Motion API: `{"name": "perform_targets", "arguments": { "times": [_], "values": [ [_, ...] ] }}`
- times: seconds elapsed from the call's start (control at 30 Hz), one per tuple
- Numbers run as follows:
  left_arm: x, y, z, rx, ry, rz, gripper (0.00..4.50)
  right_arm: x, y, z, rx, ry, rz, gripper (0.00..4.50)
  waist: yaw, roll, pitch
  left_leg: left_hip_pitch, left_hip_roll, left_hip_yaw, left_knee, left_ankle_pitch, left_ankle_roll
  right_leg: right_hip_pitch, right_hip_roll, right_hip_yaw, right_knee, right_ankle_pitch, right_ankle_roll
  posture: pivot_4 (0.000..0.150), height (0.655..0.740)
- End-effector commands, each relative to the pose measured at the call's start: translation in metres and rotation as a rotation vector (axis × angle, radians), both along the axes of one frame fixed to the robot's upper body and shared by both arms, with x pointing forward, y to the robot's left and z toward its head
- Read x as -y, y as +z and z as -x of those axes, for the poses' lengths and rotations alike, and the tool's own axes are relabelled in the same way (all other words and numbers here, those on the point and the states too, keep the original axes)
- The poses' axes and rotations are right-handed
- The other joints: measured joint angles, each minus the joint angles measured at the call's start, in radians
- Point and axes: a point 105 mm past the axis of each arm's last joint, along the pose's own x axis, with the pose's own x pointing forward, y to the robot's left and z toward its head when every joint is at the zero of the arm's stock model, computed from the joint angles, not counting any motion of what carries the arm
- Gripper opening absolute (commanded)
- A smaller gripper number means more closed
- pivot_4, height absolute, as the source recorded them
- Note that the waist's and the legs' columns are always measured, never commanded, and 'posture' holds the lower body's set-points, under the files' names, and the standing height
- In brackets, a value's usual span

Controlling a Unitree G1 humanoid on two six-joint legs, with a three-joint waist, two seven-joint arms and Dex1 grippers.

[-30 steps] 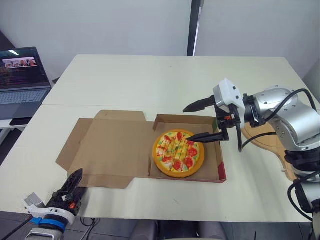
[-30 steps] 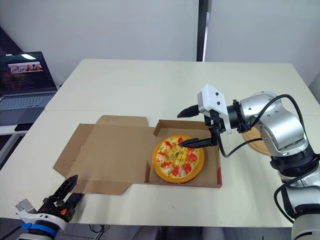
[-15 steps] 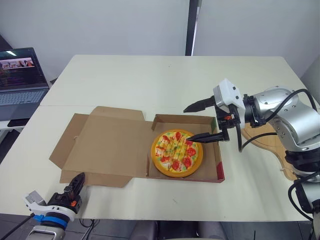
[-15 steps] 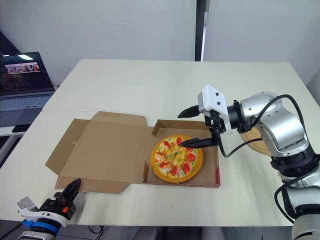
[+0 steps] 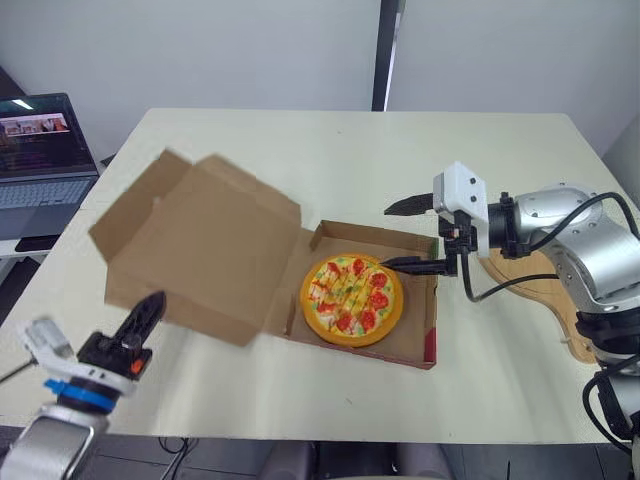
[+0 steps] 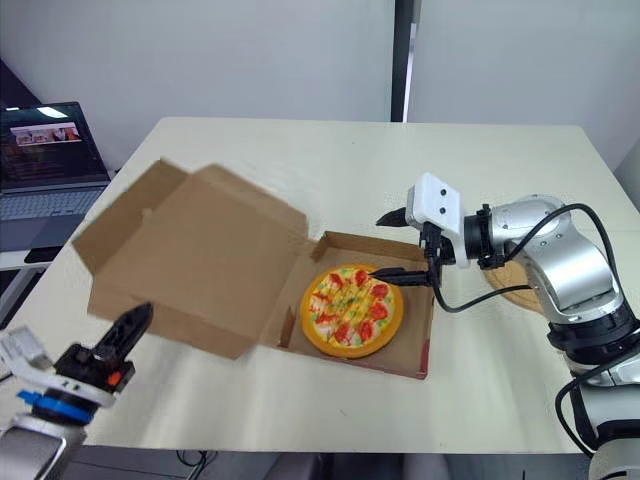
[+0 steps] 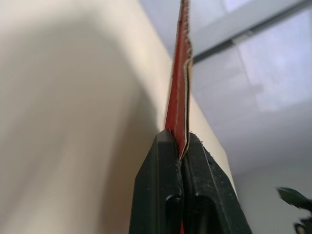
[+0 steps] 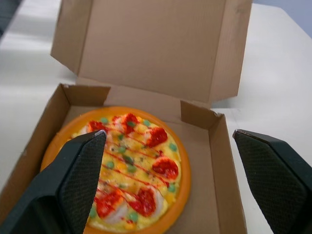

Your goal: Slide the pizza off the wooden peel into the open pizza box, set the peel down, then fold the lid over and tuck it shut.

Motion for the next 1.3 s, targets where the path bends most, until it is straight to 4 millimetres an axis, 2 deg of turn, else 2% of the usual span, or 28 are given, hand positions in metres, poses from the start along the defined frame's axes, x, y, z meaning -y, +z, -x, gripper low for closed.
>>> {"name": "perform_targets", "arguments": {
  "times": [0.03,0.1,0.2,0.33,0.57,0.77,0.97,1.1,1.3],
  "values": [
    [0.02,0.031,0.0,0.11,-0.125,-0.06,0.02,0.016,0.012,-0.008,0.064,-0.094,-0.019,4.5,-0.003,0.0,0.0,0.0,0.0,0.0,0.0,0.0,0.0,0.0,0.0,0.0,0.0,0.0,0.0,0.15,0.74],
    [0.025,0.038,-0.001,0.133,-0.172,-0.094,0.02,0.025,0.011,-0.015,0.072,-0.167,-0.025,4.5,-0.004,0.0,0.0,0.0,0.0,0.0,0.0,0.0,0.0,0.0,0.0,0.0,0.0,0.0,0.0,0.15,0.74],
    [0.033,0.045,-0.002,0.155,-0.245,-0.169,0.0,0.043,0.012,-0.038,0.108,-0.34,-0.034,3.86,-0.006,0.0,0.0,0.0,0.0,0.001,-0.001,0.0,0.0,-0.001,0.001,0.0,0.0,0.0,-0.001,0.15,0.74],
    [0.039,0.055,-0.007,0.205,-0.3,-0.215,0.0,0.059,0.004,-0.059,0.17,-0.466,0.034,2.48,-0.007,0.0,0.0,0.0,0.001,0.001,-0.001,0.0,0.0,-0.001,0.002,0.001,0.0,0.001,-0.002,0.15,0.74],
    [0.045,0.062,-0.013,0.245,-0.35,-0.25,0.0,0.068,-0.027,-0.096,0.24,-0.551,0.22,0.04,-0.012,0.0,0.0,-0.001,0.002,0.002,-0.001,0.0,0.0,-0.002,0.003,0.001,0.0,0.001,-0.002,0.15,0.74],
    [0.047,0.061,-0.017,0.25,-0.377,-0.275,0.0,0.067,-0.057,-0.108,0.181,-0.513,0.329,0.04,-0.014,0.001,0.001,-0.002,0.002,0.002,-0.001,0.0,-0.001,-0.004,0.003,0.002,0.0,0.001,-0.002,0.15,0.74],
    [0.047,0.06,-0.025,0.254,-0.402,-0.319,0.0,0.07,-0.068,-0.103,0.095,-0.434,0.35,0.04,-0.011,0.001,0.001,-0.002,0.001,0.001,-0.001,0.0,-0.001,-0.004,0.003,0.002,0.0,0.001,-0.002,0.15,0.74],
    [0.045,0.061,-0.035,0.259,-0.428,-0.4,0.0,0.069,-0.071,-0.092,0.041,-0.354,0.365,0.04,-0.012,0.001,0.001,-0.002,0.002,0.001,-0.001,0.0,-0.001,-0.004,0.003,0.001,0.0,0.001,-0.003,0.15,0.74],
    [0.044,0.065,-0.06,0.298,-0.478,-0.556,0.0,0.053,-0.076,-0.055,-0.053,-0.166,0.352,0.04,-0.012,0.001,0.001,-0.002,0.002,0.0,-0.001,0.0,-0.001,-0.004,0.004,0.0,0.0,0.001,-0.003,0.15,0.74]
  ]
}}
